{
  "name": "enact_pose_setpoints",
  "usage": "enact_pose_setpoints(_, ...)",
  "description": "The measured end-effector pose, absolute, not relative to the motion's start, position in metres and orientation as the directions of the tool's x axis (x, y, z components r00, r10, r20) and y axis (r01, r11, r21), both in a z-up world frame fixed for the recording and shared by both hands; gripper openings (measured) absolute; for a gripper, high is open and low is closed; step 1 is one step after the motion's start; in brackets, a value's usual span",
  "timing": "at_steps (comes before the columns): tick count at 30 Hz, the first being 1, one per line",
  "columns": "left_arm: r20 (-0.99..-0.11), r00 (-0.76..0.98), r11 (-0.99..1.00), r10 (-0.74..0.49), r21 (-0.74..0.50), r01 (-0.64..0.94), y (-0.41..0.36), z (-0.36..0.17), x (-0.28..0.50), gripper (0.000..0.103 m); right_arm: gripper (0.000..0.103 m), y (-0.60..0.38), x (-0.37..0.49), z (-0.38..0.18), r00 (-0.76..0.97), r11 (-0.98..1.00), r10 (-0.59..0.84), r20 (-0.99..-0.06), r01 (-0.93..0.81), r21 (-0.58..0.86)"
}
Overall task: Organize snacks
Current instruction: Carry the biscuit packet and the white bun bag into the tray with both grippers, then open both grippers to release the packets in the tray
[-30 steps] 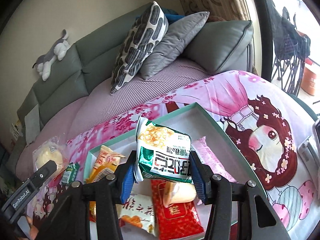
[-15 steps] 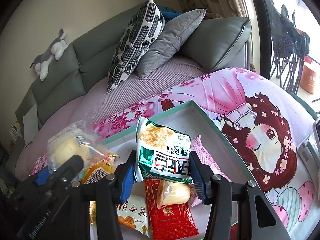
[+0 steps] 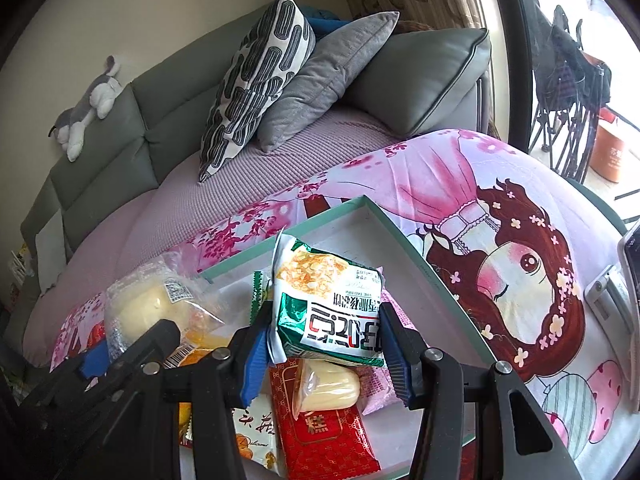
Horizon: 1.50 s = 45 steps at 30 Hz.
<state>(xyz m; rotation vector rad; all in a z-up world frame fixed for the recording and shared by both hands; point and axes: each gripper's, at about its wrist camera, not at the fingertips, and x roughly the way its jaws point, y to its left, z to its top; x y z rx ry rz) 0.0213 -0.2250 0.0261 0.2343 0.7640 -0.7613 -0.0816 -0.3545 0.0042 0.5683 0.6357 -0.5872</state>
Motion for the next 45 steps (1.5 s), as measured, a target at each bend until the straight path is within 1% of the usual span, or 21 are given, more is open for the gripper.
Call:
enact_pose_setpoints(11,-0.712,0.467,0.714,-0.524,-0.068,0.697,-0.225,0.025,0.021,0.052,0.054,-0.356,-0.078,0.001,0.646,0.693,-0.314,-0.696,0.657,0.297)
enact_pose_setpoints(16,-0.720,0.476,0.734,-0.505,-0.068,0.676,-0.219,0.030,0.024,0.055,0.054,-0.355,-0.076,0.001,0.646,0.701,-0.310,-0.698,0.651,0.291)
enact_pose_setpoints(22,-0.711,0.511,0.775,-0.484,-0.076,0.628,-0.204,0.040,0.031,0.056,0.054,-0.354,-0.074,0.001,0.642,0.709,-0.311,-0.701,0.648,0.279)
enact_pose_setpoints(27,-0.724,0.526,0.816,-0.446,-0.086,0.572,-0.193,0.038,0.042,0.058,0.056,-0.351,-0.071,0.001,0.631,0.719,-0.319,-0.707,0.647,0.252)
enact_pose_setpoints(29,-0.729,0.533,0.830,-0.429,-0.085,0.551,-0.190,0.037,0.045,0.060,0.056,-0.349,-0.069,0.001,0.620,0.725,-0.328,-0.713,0.649,0.231)
enact_pose_setpoints(30,-0.733,0.534,0.835,-0.421,-0.085,0.543,-0.189,0.036,0.047,0.060,0.057,-0.348,-0.068,0.000,0.615,0.729,-0.331,-0.716,0.648,0.220)
enact_pose_setpoints(32,-0.742,0.533,0.848,-0.406,-0.088,0.523,-0.186,0.034,0.051,0.060,0.064,-0.347,-0.065,-0.001,0.603,0.735,-0.336,-0.723,0.648,0.199)
enact_pose_setpoints(34,-0.750,0.533,0.857,-0.392,-0.087,0.508,-0.183,0.032,0.054,0.060,0.067,-0.345,-0.063,-0.002,0.596,0.744,-0.337,-0.729,0.643,0.182)
enact_pose_setpoints(40,-0.770,0.541,0.878,-0.337,-0.050,0.477,-0.182,0.026,0.058,0.062,0.079,-0.341,-0.059,-0.003,0.582,0.756,-0.343,-0.737,0.637,0.151)
enact_pose_setpoints(41,-0.774,0.538,0.879,-0.334,-0.051,0.473,-0.181,0.025,0.059,0.066,0.081,-0.341,-0.058,-0.003,0.578,0.758,-0.347,-0.739,0.637,0.142)
enact_pose_setpoints(42,-0.777,0.538,0.883,-0.327,-0.049,0.466,-0.181,0.024,0.060,0.080,0.082,-0.341,-0.058,-0.003,0.575,0.758,-0.351,-0.739,0.637,0.136)
enact_pose_setpoints(43,-0.778,0.541,0.887,-0.321,-0.046,0.460,-0.180,0.023,0.061,0.086,0.083,-0.341,-0.058,-0.004,0.574,0.759,-0.353,-0.739,0.638,0.133)
enact_pose_setpoints(45,-0.774,0.552,0.894,-0.309,-0.037,0.447,-0.179,0.024,0.062,0.087,0.084,-0.341,-0.058,-0.004,0.574,0.758,-0.350,-0.740,0.638,0.136)
